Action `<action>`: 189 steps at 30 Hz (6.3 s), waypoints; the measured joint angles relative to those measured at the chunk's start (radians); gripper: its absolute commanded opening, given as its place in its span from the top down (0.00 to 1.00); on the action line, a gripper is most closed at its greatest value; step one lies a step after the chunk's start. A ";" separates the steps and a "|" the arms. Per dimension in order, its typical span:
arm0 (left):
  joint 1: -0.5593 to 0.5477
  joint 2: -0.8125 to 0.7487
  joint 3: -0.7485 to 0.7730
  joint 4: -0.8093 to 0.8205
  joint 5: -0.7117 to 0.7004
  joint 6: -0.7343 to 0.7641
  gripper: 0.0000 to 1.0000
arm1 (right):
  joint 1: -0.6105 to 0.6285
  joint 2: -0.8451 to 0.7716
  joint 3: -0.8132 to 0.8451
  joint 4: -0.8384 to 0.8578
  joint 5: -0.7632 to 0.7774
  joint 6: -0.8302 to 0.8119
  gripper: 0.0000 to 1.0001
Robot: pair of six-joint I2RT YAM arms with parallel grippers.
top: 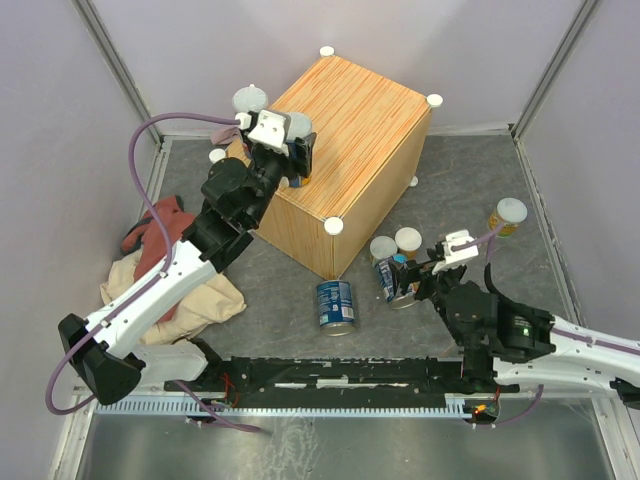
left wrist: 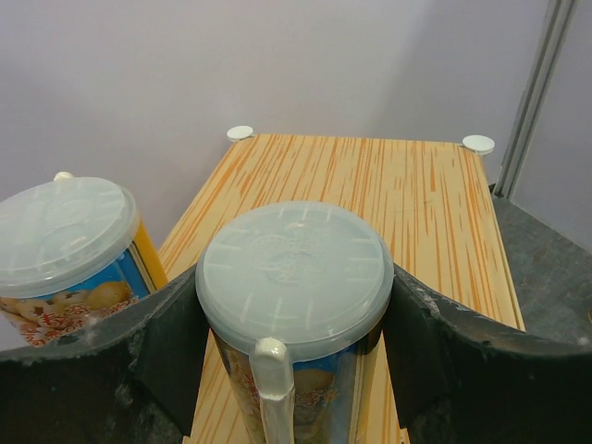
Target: Place and organize the canned foods onto the counter
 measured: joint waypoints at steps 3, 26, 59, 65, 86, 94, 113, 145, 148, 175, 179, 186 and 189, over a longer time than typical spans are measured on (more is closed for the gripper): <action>0.012 0.000 0.000 0.000 0.000 -0.001 0.69 | -0.022 0.037 0.000 -0.056 -0.003 0.037 0.07; 0.063 -0.033 -0.012 -0.004 0.032 -0.065 0.07 | -0.359 0.296 -0.037 -0.175 -0.393 0.193 0.05; 0.064 -0.132 0.000 0.006 0.048 -0.154 0.00 | -0.507 0.463 -0.105 -0.069 -0.551 0.189 0.05; 0.064 -0.181 0.000 -0.001 0.048 -0.192 0.00 | -0.539 0.549 -0.105 -0.032 -0.578 0.171 0.05; 0.064 -0.266 -0.027 -0.048 0.048 -0.251 0.00 | -0.617 0.741 -0.006 0.065 -0.665 0.131 0.00; 0.064 -0.266 -0.054 -0.053 0.048 -0.276 0.00 | -0.627 0.792 0.002 0.072 -0.676 0.130 0.01; 0.064 -0.298 -0.104 -0.054 0.048 -0.315 0.00 | -0.641 0.558 -0.105 0.032 -0.739 0.116 0.62; 0.064 -0.367 -0.117 -0.144 0.092 -0.439 0.00 | -0.641 0.022 0.081 -0.141 -0.851 0.085 0.70; 0.064 -0.370 -0.116 -0.158 0.094 -0.460 0.00 | -0.641 0.035 0.140 -0.141 -0.854 0.067 0.70; 0.064 -0.515 -0.249 -0.162 0.113 -0.608 0.00 | -0.673 0.520 0.583 0.291 -0.850 -0.309 0.71; 0.064 -0.556 -0.333 -0.131 0.112 -0.647 0.00 | -0.788 0.625 0.621 0.389 -0.918 -0.303 0.71; 0.064 -0.578 -0.402 -0.084 0.113 -0.659 0.00 | -1.016 0.802 0.632 0.600 -0.996 -0.200 0.71; 0.064 -0.578 -0.427 -0.066 0.114 -0.659 0.01 | -1.055 0.864 0.634 0.678 -1.016 -0.172 0.71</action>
